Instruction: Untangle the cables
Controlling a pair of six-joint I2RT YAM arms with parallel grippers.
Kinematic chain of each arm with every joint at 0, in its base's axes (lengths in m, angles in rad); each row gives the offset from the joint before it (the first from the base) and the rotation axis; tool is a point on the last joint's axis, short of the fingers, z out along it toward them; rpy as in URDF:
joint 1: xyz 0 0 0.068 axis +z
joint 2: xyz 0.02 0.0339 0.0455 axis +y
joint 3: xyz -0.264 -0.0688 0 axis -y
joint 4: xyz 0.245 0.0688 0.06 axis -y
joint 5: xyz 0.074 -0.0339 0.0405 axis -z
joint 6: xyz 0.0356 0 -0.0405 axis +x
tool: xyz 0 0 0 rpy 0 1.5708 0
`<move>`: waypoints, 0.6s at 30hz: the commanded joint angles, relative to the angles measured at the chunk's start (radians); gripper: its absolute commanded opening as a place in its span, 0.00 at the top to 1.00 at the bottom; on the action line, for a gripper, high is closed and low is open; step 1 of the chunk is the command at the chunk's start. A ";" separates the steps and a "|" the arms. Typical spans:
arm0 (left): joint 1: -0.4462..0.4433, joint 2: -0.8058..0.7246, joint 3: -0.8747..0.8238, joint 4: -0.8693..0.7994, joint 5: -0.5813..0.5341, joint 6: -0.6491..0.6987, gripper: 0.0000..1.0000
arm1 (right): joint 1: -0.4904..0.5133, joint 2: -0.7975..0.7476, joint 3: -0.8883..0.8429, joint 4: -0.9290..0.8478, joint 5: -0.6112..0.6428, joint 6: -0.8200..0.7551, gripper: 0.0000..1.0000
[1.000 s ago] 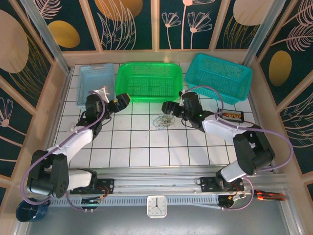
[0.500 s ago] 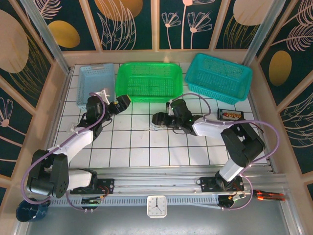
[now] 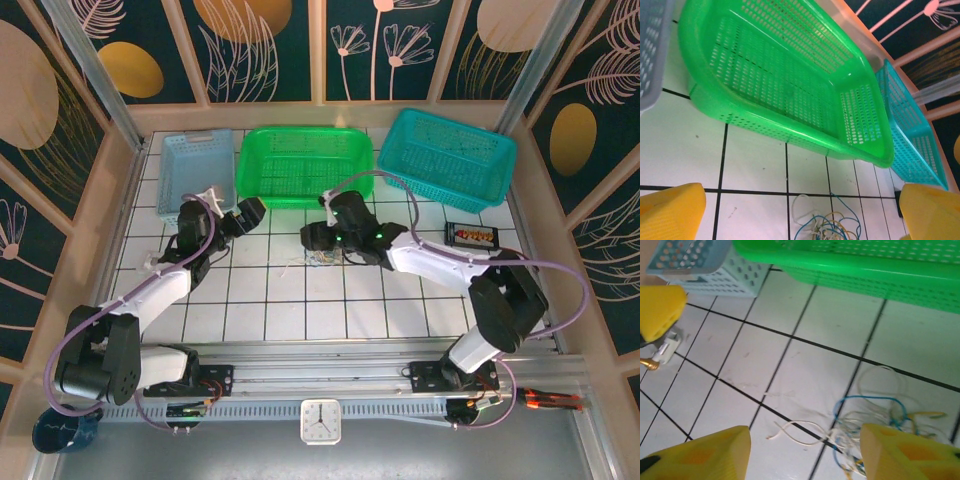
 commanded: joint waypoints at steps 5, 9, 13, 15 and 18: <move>-0.006 -0.093 -0.038 -0.010 -0.129 -0.107 0.01 | 0.105 0.164 0.167 -0.152 0.086 -0.193 0.47; -0.006 -0.108 -0.033 -0.032 -0.156 -0.107 0.01 | 0.143 0.256 0.249 -0.203 0.142 -0.226 0.47; -0.002 -0.112 -0.030 -0.044 -0.166 -0.105 0.01 | 0.162 0.324 0.288 -0.220 0.171 -0.245 0.47; 0.004 -0.117 -0.032 -0.048 -0.167 -0.103 0.01 | 0.167 0.344 0.290 -0.224 0.185 -0.246 0.47; 0.012 -0.125 -0.037 -0.048 -0.168 -0.102 0.01 | 0.167 0.359 0.284 -0.223 0.202 -0.246 0.47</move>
